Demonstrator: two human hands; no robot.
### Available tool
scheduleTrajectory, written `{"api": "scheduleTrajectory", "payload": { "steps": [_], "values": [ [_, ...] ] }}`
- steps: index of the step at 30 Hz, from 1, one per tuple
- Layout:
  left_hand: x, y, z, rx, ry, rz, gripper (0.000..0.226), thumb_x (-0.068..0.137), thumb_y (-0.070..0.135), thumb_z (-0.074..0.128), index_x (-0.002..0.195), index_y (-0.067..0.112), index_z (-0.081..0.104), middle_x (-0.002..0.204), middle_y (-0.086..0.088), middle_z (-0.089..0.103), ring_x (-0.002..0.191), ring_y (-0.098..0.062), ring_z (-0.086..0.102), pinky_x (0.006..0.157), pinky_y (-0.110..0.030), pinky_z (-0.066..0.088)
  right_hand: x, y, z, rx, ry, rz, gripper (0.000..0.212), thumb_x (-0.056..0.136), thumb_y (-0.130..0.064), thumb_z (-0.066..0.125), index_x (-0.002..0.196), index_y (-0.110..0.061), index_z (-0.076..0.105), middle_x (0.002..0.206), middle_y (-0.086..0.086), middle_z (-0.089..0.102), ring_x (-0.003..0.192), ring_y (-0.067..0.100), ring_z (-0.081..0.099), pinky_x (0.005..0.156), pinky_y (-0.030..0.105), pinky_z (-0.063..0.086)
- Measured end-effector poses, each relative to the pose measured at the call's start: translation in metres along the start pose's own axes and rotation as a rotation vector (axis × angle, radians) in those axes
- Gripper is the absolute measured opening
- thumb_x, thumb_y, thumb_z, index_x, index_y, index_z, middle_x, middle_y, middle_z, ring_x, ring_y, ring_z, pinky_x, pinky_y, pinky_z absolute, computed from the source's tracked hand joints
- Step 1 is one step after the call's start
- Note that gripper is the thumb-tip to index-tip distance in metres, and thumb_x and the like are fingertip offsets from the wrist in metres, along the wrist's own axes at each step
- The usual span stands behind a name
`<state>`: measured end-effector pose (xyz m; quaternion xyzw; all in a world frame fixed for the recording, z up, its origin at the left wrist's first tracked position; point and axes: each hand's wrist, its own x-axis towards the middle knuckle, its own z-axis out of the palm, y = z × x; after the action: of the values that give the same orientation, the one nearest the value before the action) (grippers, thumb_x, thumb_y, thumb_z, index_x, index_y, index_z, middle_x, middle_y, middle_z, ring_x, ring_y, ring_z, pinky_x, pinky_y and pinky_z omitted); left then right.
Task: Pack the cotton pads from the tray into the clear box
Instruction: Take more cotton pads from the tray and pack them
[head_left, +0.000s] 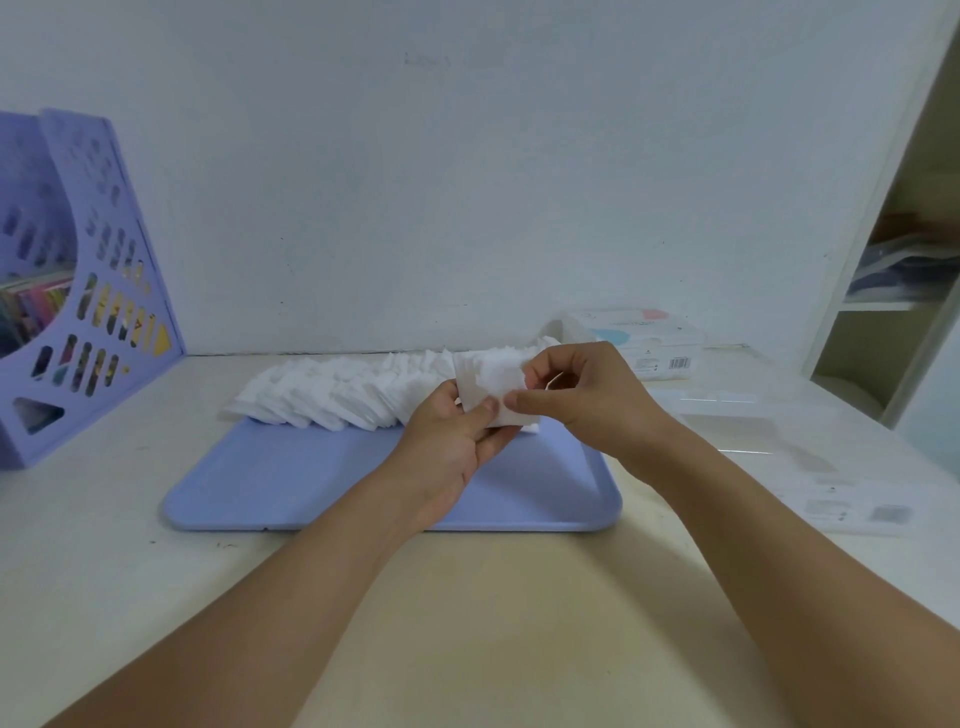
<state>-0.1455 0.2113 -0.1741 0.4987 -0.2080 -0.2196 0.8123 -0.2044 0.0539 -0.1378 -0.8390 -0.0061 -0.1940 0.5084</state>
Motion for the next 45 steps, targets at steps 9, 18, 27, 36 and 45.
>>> {"api": "scheduleTrajectory", "payload": {
  "steps": [9, 18, 27, 36, 45],
  "values": [
    [-0.003, 0.004, 0.004, -0.006, 0.032, -0.057, 0.034, 0.104, -0.001, 0.046, 0.137, 0.003, 0.052, 0.129, -0.013, 0.068, 0.113, -0.023, 0.07, 0.102, -0.033, 0.053, 0.002, 0.004, 0.003, 0.144, 0.078, 0.102, 0.031, 0.088, -0.017, 0.078, 0.076, 0.005, 0.06, 0.07, 0.01, 0.053, 0.052, 0.007, 0.045, 0.051, 0.013, 0.04],
    [-0.007, 0.008, 0.009, -0.059, -0.057, -0.117, 0.036, 0.103, 0.002, 0.041, 0.136, 0.0, 0.055, 0.132, -0.022, 0.064, 0.122, -0.033, 0.063, 0.102, -0.044, 0.053, -0.002, 0.003, 0.023, 0.173, -0.035, 0.142, 0.048, 0.101, -0.035, 0.059, 0.144, -0.021, 0.043, 0.127, -0.001, 0.062, 0.111, 0.01, 0.064, 0.087, 0.018, 0.054],
    [-0.007, 0.008, 0.007, 0.188, -0.051, -0.127, 0.034, 0.1, 0.01, 0.043, 0.128, -0.003, 0.057, 0.081, -0.006, 0.062, 0.065, -0.016, 0.054, 0.055, -0.028, 0.047, -0.007, -0.003, 0.029, 0.235, -0.101, 0.069, 0.062, 0.101, -0.041, 0.057, 0.154, -0.035, 0.024, 0.125, -0.011, 0.06, 0.106, -0.014, 0.061, 0.088, 0.007, 0.047],
    [-0.008, 0.006, 0.009, 0.416, -0.019, -0.134, 0.028, 0.1, 0.016, 0.042, 0.125, 0.012, 0.054, 0.098, -0.007, 0.063, 0.076, -0.019, 0.055, 0.052, -0.027, 0.044, -0.01, -0.001, 0.015, -0.084, -0.22, -0.035, 0.094, 0.071, -0.071, 0.064, 0.153, -0.034, 0.038, 0.144, -0.02, 0.049, 0.133, 0.001, 0.047, 0.114, 0.035, 0.042],
    [-0.003, 0.003, 0.004, 0.446, 0.029, -0.093, 0.04, 0.072, 0.028, 0.047, 0.11, 0.02, 0.057, 0.089, -0.002, 0.063, 0.069, -0.013, 0.056, 0.049, -0.025, 0.041, -0.005, -0.005, -0.002, -0.264, -0.276, -0.104, 0.035, 0.1, -0.035, 0.061, 0.128, -0.015, 0.061, 0.108, -0.005, 0.065, 0.096, 0.008, 0.06, 0.084, 0.028, 0.051]
  ]
}}
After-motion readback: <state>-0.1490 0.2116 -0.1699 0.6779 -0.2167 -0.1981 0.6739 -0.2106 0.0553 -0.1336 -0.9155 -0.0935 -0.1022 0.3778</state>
